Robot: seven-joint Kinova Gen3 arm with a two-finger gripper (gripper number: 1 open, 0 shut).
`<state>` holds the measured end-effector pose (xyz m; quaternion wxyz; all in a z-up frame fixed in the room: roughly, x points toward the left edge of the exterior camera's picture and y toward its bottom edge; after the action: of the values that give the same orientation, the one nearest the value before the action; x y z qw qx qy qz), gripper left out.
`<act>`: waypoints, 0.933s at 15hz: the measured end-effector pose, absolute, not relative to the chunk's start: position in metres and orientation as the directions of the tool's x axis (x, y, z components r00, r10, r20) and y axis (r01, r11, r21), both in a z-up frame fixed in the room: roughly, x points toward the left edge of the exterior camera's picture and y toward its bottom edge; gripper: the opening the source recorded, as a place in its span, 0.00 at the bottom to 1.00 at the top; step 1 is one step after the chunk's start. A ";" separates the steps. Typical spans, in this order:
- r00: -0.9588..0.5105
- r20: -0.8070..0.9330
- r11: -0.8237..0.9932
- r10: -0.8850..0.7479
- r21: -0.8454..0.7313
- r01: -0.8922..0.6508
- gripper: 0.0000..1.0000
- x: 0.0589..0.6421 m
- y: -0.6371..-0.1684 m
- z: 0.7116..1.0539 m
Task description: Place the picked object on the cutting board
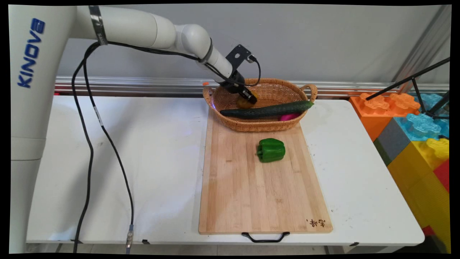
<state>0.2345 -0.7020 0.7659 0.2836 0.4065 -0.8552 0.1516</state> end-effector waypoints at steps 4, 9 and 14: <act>-0.501 0.627 0.613 -0.596 -0.046 -0.789 0.00 0.229 -0.695 0.781; -0.470 0.667 0.585 -0.578 -0.063 -0.809 0.00 0.221 -0.669 0.829; -0.480 0.686 0.610 -0.547 -0.065 -0.790 0.00 0.207 -0.611 0.903</act>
<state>0.2068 -0.6112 0.9033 0.3185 0.3985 -0.8388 0.1903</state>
